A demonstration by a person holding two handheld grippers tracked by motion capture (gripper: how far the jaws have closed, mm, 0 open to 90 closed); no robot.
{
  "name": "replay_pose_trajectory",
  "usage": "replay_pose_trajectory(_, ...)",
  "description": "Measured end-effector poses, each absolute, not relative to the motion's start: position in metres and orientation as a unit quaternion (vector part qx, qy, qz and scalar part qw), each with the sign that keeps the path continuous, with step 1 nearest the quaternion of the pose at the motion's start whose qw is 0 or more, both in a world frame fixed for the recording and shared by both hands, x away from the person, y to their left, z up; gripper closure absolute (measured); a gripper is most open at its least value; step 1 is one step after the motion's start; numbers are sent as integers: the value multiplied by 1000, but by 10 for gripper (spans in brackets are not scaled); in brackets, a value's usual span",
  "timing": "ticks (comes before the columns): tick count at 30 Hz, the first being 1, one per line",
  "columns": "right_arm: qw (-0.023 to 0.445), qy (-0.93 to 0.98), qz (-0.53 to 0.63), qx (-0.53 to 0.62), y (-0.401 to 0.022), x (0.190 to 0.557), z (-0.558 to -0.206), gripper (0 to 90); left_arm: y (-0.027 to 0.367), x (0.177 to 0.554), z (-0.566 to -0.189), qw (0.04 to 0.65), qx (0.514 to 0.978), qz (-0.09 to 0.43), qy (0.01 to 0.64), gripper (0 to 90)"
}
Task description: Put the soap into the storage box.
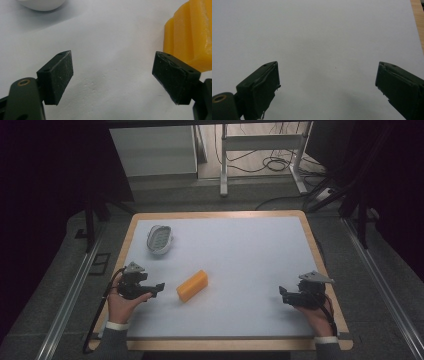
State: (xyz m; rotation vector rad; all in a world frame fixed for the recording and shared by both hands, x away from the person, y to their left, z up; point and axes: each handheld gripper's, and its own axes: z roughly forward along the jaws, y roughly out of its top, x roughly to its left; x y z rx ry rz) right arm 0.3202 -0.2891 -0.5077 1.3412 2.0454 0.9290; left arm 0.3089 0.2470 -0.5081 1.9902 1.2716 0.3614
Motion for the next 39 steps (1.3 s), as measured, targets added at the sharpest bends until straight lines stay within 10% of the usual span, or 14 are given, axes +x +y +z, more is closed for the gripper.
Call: replay_pose_trajectory(39,266,766,359,462,-282,321,-509,87,252,302,-467,335,795,123,491,182)
